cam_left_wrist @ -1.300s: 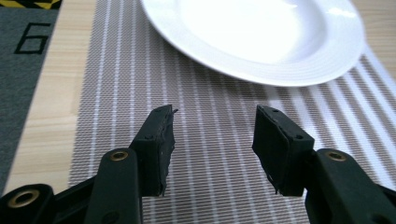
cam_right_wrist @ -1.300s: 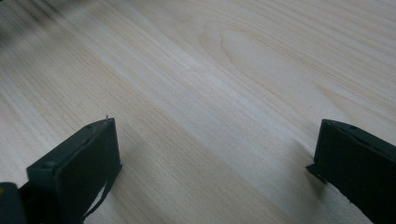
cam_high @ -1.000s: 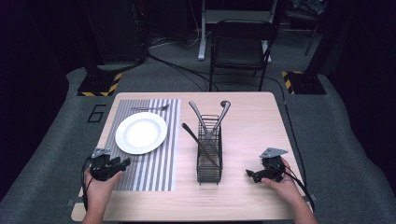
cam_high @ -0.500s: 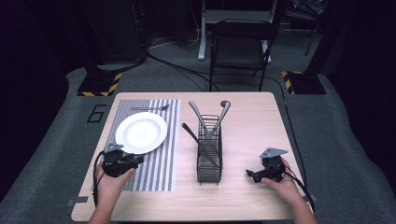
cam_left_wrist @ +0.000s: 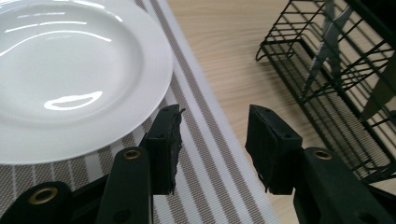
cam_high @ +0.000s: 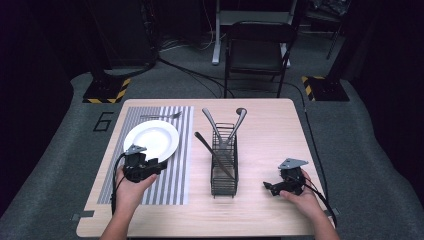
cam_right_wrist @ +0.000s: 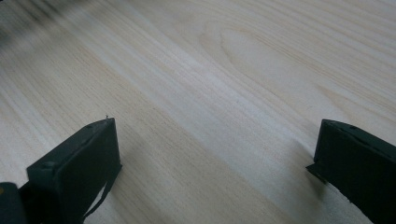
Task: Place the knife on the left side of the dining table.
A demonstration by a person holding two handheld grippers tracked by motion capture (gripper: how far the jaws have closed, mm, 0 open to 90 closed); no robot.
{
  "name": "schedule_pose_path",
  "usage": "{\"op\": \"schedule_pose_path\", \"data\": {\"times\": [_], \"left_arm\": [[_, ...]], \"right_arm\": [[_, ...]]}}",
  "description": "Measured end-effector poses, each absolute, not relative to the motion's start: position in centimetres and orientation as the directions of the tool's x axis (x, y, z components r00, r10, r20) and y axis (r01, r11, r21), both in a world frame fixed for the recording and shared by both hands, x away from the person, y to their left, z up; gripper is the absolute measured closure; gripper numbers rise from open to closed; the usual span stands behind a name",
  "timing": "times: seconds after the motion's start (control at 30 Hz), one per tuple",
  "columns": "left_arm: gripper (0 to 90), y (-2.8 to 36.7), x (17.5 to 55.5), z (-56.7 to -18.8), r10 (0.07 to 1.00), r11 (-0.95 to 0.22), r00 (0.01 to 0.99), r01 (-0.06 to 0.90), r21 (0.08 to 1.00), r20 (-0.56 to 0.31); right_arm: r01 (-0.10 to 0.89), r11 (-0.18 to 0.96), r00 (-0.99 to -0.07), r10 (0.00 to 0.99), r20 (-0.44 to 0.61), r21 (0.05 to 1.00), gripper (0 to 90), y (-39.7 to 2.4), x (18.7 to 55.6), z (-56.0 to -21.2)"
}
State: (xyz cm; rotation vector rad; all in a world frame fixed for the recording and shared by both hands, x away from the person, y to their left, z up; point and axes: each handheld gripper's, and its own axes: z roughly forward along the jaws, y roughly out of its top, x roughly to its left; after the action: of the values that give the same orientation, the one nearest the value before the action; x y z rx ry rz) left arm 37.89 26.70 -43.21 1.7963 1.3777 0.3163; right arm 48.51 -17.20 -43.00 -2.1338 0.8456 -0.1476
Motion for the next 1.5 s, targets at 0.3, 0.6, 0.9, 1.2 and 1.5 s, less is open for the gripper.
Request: {"op": "schedule_pose_path", "data": {"times": [0.3,0.6,0.9,1.2,1.5], "left_arm": [[55.5,25.1,38.2,-41.3,0.864,-0.069,0.415,0.658,0.749,-0.285],[56.6,23.4,38.8,-39.6,0.842,-0.111,0.466,0.643,0.758,-0.272],[57.2,22.3,39.2,-38.6,0.829,-0.119,0.486,0.638,0.761,-0.278],[58.3,21.5,39.5,-37.7,0.816,-0.115,0.500,0.631,0.767,-0.289],[59.5,20.5,39.7,-36.2,0.801,-0.113,0.520,0.620,0.776,-0.298]], "right_arm": [[-0.517,-0.448,0.773,-0.610,-0.173,-0.730,0.0,-17.2,48.5,-43.0],[-0.520,-0.441,0.768,-0.616,-0.175,-0.731,0.0,-17.2,48.5,-43.0],[-0.521,-0.440,0.767,-0.617,-0.175,-0.732,0.0,-17.2,48.5,-43.0],[-0.521,-0.440,0.767,-0.617,-0.175,-0.732,0.0,-17.2,48.5,-43.0],[-0.521,-0.441,0.768,-0.616,-0.175,-0.731,0.0,-17.2,48.5,-43.0]]}}
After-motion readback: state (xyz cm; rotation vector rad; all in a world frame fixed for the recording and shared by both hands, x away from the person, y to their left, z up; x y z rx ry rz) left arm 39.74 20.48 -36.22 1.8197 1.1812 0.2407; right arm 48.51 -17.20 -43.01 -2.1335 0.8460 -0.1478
